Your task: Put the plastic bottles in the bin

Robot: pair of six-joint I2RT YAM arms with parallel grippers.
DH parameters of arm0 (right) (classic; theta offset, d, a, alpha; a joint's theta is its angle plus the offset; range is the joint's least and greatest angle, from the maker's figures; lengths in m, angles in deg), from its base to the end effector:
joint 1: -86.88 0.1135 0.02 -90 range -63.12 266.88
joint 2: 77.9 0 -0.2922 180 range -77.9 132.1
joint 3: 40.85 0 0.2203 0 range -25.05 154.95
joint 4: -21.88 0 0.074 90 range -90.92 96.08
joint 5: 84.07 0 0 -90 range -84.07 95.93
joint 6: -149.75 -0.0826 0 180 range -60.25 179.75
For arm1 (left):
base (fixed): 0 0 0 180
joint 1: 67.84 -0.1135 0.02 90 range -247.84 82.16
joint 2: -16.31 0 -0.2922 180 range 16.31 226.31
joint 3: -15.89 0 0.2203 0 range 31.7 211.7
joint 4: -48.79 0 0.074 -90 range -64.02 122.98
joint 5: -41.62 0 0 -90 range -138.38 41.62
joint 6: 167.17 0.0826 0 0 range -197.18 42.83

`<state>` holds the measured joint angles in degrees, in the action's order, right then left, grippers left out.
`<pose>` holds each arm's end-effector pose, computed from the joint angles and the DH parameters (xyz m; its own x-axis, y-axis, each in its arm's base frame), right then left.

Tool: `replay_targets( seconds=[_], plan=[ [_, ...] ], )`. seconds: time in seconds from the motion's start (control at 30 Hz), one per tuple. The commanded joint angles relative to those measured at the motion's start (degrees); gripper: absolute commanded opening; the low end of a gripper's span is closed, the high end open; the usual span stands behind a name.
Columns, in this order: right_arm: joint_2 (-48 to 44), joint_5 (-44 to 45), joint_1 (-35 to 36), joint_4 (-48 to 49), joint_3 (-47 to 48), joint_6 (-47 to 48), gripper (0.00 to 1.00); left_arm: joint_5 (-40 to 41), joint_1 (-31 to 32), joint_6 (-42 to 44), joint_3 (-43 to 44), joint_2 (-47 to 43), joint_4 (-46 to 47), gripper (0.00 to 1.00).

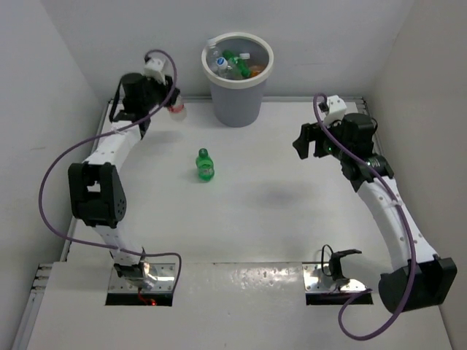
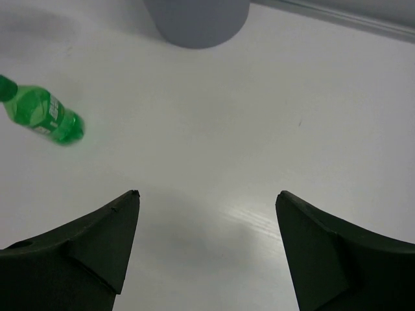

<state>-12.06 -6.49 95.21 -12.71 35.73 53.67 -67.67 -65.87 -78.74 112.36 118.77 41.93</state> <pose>0.2530 0.0550 0.3586 -0.4334 0.0411 -0.9003 -0.2919 0.9387 0.1833 0.4491 -0.0428 0.3420 -0.2319 -0.0179 -0.9726 0.3481 0.9321 -0.1002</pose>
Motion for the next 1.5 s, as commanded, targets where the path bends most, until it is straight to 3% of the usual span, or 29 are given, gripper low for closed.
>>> replay_targets(
  seconds=[0.0,0.13,0.27,0.33,0.53,0.63,0.77,0.8,0.83,0.87,0.9,1.03,1.2,1.33,1.47],
  plan=[
    [-4.0,-0.4,-0.4,1.0,-4.5,-0.9,0.84,-2.8,0.5,-2.0,11.3,-11.1,7.6,0.07],
    [-6.5,-0.5,-0.3,1.4,-8.6,-2.9,0.83,1.4,3.3,-7.5,17.5,-10.4,19.7,0.03],
    [-7.7,-0.8,-0.3,0.3,-9.2,-3.0,0.83,1.9,7.5,-14.0,28.0,1.6,25.1,0.03],
    [-8.1,-0.3,-0.3,-0.8,-8.7,-2.1,0.83,1.9,9.3,-14.7,33.3,6.4,26.5,0.03],
    [-9.4,-0.5,-0.1,-2.2,-9.0,-0.5,0.82,7.1,14.7,-14.0,61.5,27.8,24.7,0.03],
    [-10.6,-1.2,0.0,-3.7,-9.2,1.3,0.82,9.8,16.8,-10.9,62.8,33.3,25.7,0.03],
    [-11.4,-2.7,0.5,-6.1,-9.0,3.4,0.82,9.8,16.8,-10.9,56.5,33.9,27.6,0.45],
    [-11.4,-3.0,0.8,-6.6,-9.1,3.4,0.82,9.8,16.8,-10.1,57.8,34.8,27.6,0.69],
    [-11.4,-3.6,0.9,-6.5,-9.3,3.4,0.82,10.3,16.8,-10.1,59.2,35.4,25.6,0.77],
    [-11.4,-4.1,1.1,-6.3,-9.5,3.4,0.82,10.8,16.8,-10.1,60.6,35.4,24.9,0.98],
    [-11.5,-4.6,1.2,-6.1,-9.7,3.4,0.82,10.9,16.8,-8.9,62.3,35.4,24.9,1.0],
    [-11.3,-5.9,3.5,-2.4,-11.2,3.2,0.82,11.4,16.8,-6.9,62.3,31.3,24.9,1.0],
    [-8.0,-5.1,11.6,3.9,-12.3,5.6,0.82,11.4,13.6,-5.5,59.1,16.3,20.7,1.0],
    [-1.9,-3.6,20.9,9.4,-7.6,11.4,0.82,11.9,6.7,-9.1,42.5,-1.0,14.9,1.0],
    [11.6,-4.0,26.8,15.1,1.2,9.8,0.86,11.5,1.8,-8.6,27.6,-16.6,1.5,1.0]
  ],
)
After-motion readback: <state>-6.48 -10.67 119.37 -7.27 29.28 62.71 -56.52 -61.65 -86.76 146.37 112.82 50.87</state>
